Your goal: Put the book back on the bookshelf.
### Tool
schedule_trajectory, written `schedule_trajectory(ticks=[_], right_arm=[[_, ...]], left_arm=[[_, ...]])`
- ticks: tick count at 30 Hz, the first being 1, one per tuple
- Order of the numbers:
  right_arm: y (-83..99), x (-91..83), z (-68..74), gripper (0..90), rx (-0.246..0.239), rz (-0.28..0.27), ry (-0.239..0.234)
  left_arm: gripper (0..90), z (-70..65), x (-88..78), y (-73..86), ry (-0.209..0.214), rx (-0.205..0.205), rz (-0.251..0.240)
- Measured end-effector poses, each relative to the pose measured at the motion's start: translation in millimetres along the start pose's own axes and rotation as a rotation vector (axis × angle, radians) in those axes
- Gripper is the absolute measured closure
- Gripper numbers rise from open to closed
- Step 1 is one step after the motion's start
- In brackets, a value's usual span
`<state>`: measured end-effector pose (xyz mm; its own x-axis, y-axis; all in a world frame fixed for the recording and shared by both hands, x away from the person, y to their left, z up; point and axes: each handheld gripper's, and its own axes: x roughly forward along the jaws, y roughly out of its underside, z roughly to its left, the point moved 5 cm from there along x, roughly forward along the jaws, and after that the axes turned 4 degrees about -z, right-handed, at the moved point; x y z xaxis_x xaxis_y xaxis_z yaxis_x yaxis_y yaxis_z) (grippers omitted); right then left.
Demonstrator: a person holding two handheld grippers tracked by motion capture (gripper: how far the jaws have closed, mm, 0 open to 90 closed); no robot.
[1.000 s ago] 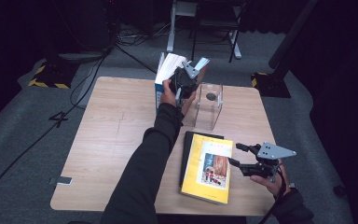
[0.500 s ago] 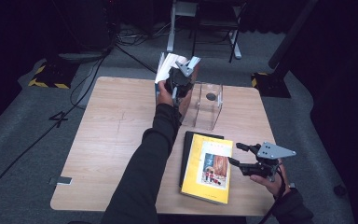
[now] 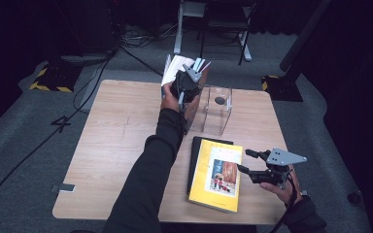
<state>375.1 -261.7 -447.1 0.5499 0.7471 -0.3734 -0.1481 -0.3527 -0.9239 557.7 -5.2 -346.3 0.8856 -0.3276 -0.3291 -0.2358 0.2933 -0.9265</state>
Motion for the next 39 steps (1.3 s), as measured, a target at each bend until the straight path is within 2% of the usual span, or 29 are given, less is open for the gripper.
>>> schedule_trajectory(ticks=[7, 9, 15, 16, 27, 29, 34, 36, 39], right_arm=[[0.1, 0.3, 0.7, 35.5, -0.001, 0.005, 0.000], [0.6, 0.3, 0.6, 35.4, -0.003, 0.011, 0.001], [1.1, 0.5, 0.0, 35.3, 0.002, 0.011, -0.002], [1.2, 0.5, 0.0, 35.0, 0.003, 0.011, -0.004], [5.1, 2.7, 0.0, 34.8, 0.013, 0.030, -0.010], [6.1, 3.5, 0.5, 34.6, 0.012, 0.037, -0.012], [9.1, 5.9, 2.3, 34.3, 0.007, 0.055, -0.018], [9.8, 6.6, 2.6, 34.3, 0.007, 0.060, -0.017], [11.6, 8.1, 4.5, 34.2, 0.000, 0.074, -0.023]], left_arm=[[56.7, 3.7, -12.6, 4.3, 0.038, 0.019, -0.007], [54.9, 3.8, -16.7, 5.8, 0.060, 0.020, -0.010], [51.4, 5.5, -31.0, 9.0, 0.098, 0.057, -0.024], [51.1, 5.0, -33.2, 9.7, 0.116, 0.056, -0.029], [46.8, 3.0, -54.1, 27.1, 0.151, 0.087, -0.017], [46.3, 2.8, -58.3, 30.9, 0.169, 0.083, -0.013], [45.7, 2.9, -70.2, 43.6, 0.173, 0.125, -0.014], [45.7, 4.5, -73.4, 46.1, 0.169, 0.124, -0.023], [45.7, 7.0, -79.8, 53.1, 0.189, 0.120, -0.018]])
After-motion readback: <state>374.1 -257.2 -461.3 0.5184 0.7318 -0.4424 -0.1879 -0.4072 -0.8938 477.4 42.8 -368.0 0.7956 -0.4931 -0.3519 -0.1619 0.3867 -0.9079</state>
